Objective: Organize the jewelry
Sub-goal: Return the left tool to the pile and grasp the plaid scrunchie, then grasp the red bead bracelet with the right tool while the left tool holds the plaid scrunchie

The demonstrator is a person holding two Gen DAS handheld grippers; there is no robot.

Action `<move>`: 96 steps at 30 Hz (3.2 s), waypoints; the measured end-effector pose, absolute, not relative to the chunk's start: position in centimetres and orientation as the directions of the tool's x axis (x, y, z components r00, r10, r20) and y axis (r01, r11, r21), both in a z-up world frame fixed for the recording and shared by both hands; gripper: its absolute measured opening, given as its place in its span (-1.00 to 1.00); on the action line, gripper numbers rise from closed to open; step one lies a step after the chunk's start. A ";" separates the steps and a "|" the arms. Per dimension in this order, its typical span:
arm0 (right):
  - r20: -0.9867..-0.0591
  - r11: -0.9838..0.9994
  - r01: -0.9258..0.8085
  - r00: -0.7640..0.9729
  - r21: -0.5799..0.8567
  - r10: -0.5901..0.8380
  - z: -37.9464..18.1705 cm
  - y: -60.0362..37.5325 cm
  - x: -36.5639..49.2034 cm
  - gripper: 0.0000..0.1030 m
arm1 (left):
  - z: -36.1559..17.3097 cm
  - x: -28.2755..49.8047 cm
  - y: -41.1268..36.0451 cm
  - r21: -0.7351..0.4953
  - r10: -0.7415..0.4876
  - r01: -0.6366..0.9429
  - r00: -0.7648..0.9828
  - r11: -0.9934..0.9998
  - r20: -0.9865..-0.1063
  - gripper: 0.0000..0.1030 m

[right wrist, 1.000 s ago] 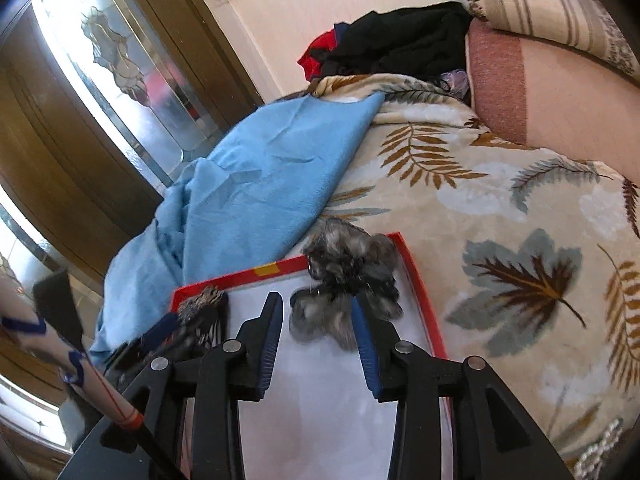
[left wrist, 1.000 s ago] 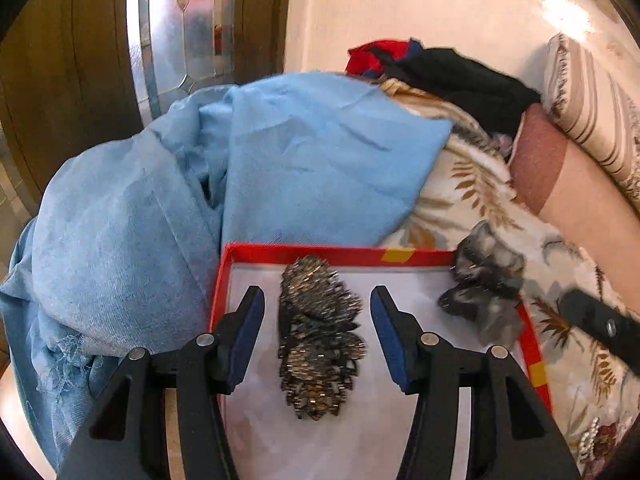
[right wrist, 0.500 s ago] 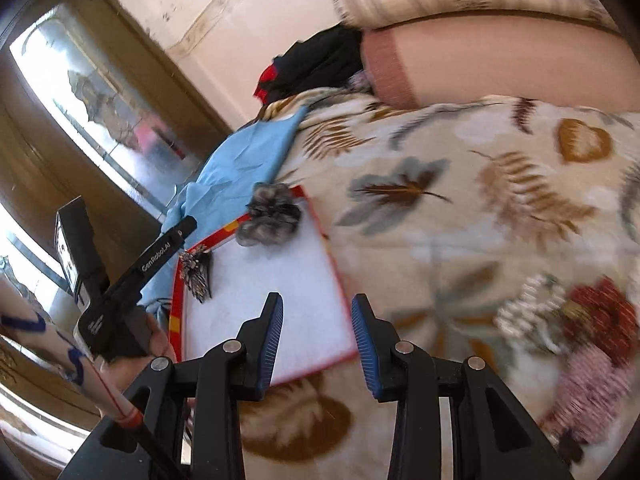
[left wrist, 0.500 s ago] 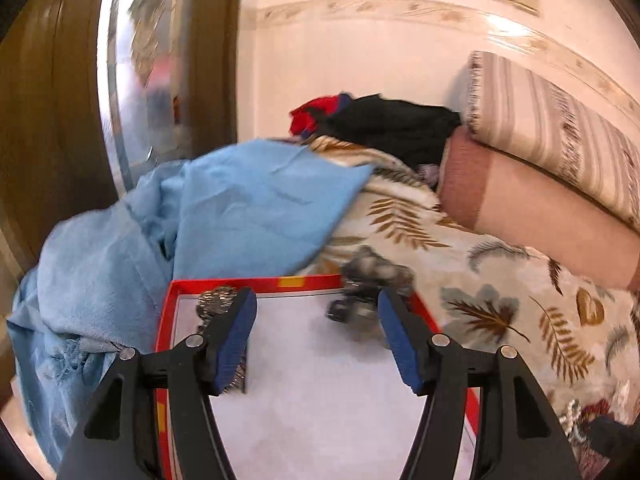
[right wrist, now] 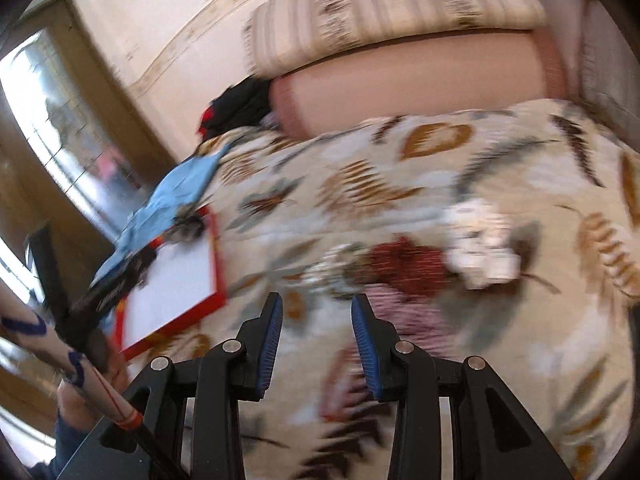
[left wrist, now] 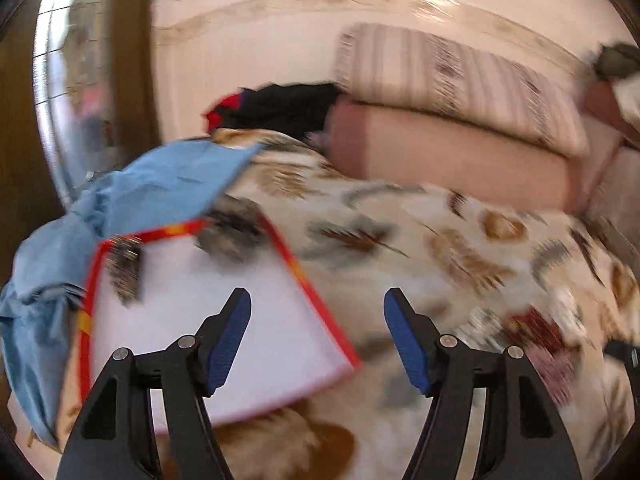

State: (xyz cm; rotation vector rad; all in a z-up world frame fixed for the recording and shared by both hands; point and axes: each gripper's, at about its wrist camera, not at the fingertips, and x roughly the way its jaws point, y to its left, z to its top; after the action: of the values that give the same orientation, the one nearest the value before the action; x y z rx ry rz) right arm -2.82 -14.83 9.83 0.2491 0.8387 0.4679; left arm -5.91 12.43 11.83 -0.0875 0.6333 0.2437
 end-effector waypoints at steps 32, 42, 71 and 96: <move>-0.572 0.751 -0.104 0.583 0.652 0.577 6.8 -25.2 -1.4 -0.02 | 5.5 -0.3 -3.1 -0.179 -0.223 0.134 0.555 0.975 -0.802 -0.75; -0.722 0.794 -0.307 0.333 0.525 0.606 3.4 -14.6 -3.6 -0.03 | 10.7 -3.3 6.1 -0.113 -0.094 0.019 0.706 0.993 -0.702 -0.75; -0.610 0.845 -0.332 0.586 0.420 0.533 5.3 -14.3 -3.2 -0.84 | 8.4 -2.3 8.1 -0.046 -0.033 0.004 0.751 0.999 -0.660 -0.74; -0.623 0.856 -0.294 0.592 0.424 0.512 5.3 -14.2 -3.5 -0.84 | 8.5 -2.5 8.7 0.000 0.010 -0.013 0.760 1.000 -0.650 -0.73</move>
State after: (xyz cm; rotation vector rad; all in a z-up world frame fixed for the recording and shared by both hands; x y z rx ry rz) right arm -3.55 -14.22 5.35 0.2912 0.8114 0.4761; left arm -2.49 8.71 8.48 -0.0041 0.7074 0.0123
